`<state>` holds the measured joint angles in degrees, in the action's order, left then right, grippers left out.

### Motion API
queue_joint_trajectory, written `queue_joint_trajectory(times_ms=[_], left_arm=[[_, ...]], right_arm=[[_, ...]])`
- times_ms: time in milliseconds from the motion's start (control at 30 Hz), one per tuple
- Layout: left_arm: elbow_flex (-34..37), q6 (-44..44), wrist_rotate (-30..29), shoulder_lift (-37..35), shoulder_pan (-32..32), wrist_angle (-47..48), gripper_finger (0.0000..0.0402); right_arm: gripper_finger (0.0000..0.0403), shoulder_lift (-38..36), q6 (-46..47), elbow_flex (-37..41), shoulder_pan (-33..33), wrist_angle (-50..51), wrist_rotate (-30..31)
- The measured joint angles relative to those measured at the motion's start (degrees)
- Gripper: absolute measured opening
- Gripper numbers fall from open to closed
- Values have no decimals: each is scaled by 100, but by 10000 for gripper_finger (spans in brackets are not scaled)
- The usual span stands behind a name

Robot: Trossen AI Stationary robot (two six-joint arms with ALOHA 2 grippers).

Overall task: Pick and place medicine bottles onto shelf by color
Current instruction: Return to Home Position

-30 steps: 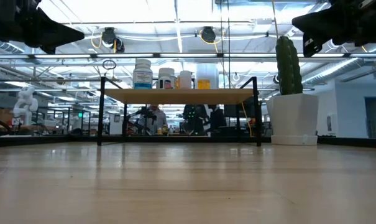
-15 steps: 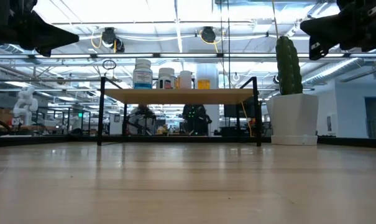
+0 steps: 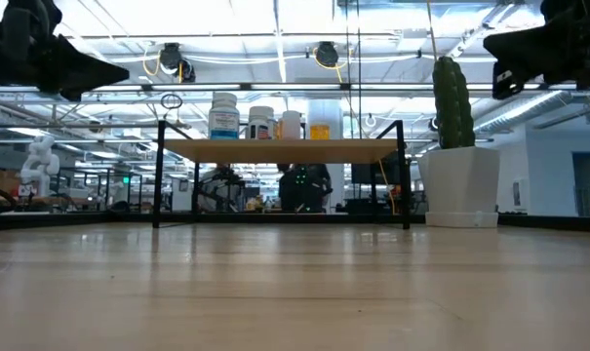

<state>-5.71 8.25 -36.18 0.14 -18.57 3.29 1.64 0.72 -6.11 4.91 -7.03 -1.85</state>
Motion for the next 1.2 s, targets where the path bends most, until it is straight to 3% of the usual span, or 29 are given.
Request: queue_joint_trajectory(times_ms=[233,367,800,1200], left_arm=[[330,-167,185,0,234,-297,19],[506,-282,407,96,369,-734,8],[507,-501,469,289,404,-723,40],[509,-516,467,286,404,-767,42]], right_arm=[[0,-86,6,464,-1,-561,2],[0,-74,-25,502,-1,-354,-8],[0,-62,-106,518,4,-213,20],[0,-62,-143,525,4,-214,22]])
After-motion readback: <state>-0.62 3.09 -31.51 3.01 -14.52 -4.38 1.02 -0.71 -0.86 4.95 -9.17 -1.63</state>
